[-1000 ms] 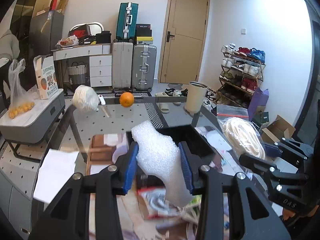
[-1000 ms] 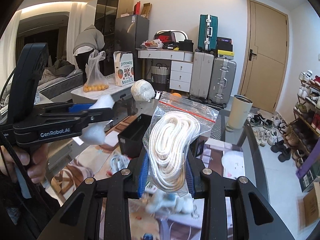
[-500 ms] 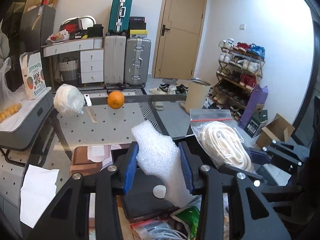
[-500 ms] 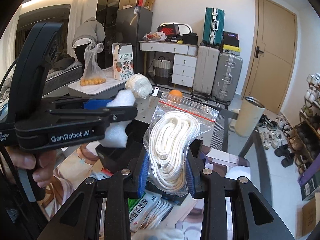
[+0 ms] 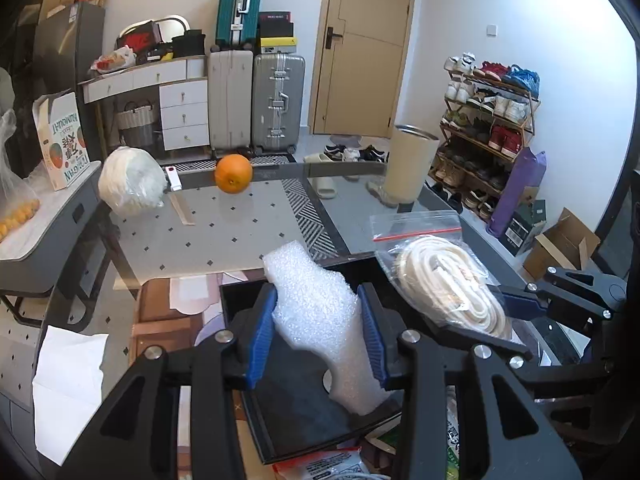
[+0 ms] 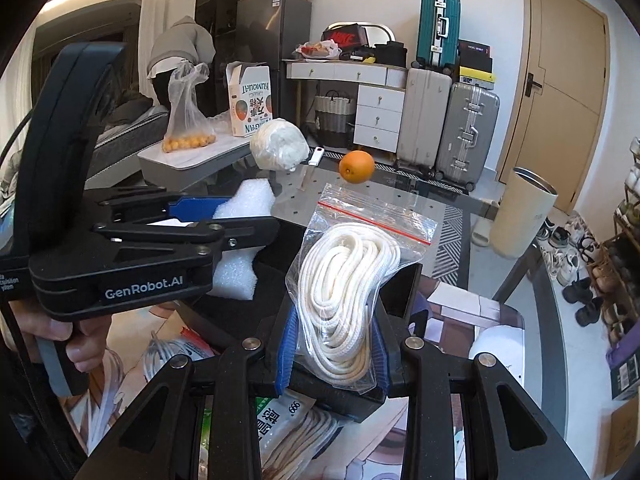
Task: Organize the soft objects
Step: 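Lower the foam and rope bag into the black box and open both grippers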
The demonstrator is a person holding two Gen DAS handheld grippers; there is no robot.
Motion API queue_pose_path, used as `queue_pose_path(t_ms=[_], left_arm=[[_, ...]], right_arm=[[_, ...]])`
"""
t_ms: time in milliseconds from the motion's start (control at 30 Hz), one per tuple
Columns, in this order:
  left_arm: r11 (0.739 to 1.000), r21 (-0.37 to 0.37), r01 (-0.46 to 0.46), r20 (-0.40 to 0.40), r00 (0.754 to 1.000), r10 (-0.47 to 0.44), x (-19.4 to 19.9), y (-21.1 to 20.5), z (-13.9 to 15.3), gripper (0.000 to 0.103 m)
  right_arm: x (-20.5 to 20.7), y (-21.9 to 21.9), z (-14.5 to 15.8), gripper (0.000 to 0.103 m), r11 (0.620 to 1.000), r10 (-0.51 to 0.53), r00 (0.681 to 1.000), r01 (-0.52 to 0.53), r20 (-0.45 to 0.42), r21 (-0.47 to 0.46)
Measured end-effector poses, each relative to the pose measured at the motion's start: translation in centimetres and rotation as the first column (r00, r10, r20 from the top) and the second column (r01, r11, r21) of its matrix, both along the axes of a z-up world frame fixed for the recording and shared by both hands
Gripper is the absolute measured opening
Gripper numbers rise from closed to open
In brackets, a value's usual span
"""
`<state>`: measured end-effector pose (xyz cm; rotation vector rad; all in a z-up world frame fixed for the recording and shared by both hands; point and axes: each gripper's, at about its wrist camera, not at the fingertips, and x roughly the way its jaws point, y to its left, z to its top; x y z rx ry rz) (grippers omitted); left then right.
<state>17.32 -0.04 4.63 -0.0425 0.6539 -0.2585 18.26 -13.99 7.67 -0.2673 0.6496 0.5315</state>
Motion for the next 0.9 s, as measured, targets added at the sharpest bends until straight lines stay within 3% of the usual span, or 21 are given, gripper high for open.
queue_pose_path(t_ms=[367, 433, 533, 633, 767, 800, 867, 900], left_arm=[[1.000, 0.021, 0.012, -0.035, 0.999, -0.011, 1.1, 0.0, -1.1, 0.040], [1.000, 0.025, 0.015, -0.039, 0.999, -0.014, 1.2, -0.1, -1.3, 0.040], [0.999, 0.018, 0.026, -0.046, 0.999, -0.025, 1.3, -0.3, -1.6, 0.041], [0.999, 0.021, 0.039, -0.051, 0.998, -0.038, 1.2, -0.5, -1.7, 0.043], [0.999, 0.004, 0.048, -0.052, 0.997, -0.048, 0.6, -0.6, -1.5, 0.072], [0.999, -0.004, 0.050, -0.052, 0.997, -0.050, 0.4, -0.6, -1.3, 0.087], [0.999, -0.028, 0.042, -0.036, 0.998, -0.043, -0.4, -0.2, -1.0, 0.103], [0.998, -0.054, 0.031, -0.023, 0.999, -0.032, -0.9, 0.2, -0.7, 0.103]], right_arm=[[0.7, 1.1, -1.5, 0.032, 0.999, 0.025, 0.999, -0.027, -0.032, -0.044], [0.9, 1.2, -1.6, 0.035, 0.999, 0.018, 0.999, -0.020, -0.032, -0.050], [1.1, 1.2, -1.8, 0.053, 0.998, 0.004, 1.000, -0.006, -0.028, -0.054], [0.8, 0.7, -1.5, 0.057, 0.999, 0.014, 1.000, -0.014, -0.017, -0.046], [0.0, -0.8, -0.4, 0.074, 1.000, -0.019, 1.000, 0.019, 0.017, -0.017], [-0.3, -1.4, -0.1, 0.078, 1.000, -0.030, 0.999, 0.030, 0.021, 0.002], [-0.9, -2.3, 0.4, 0.082, 0.999, -0.043, 0.999, 0.042, 0.031, 0.025], [-1.3, -2.8, 0.6, 0.083, 0.998, -0.049, 0.998, 0.048, 0.033, 0.033]])
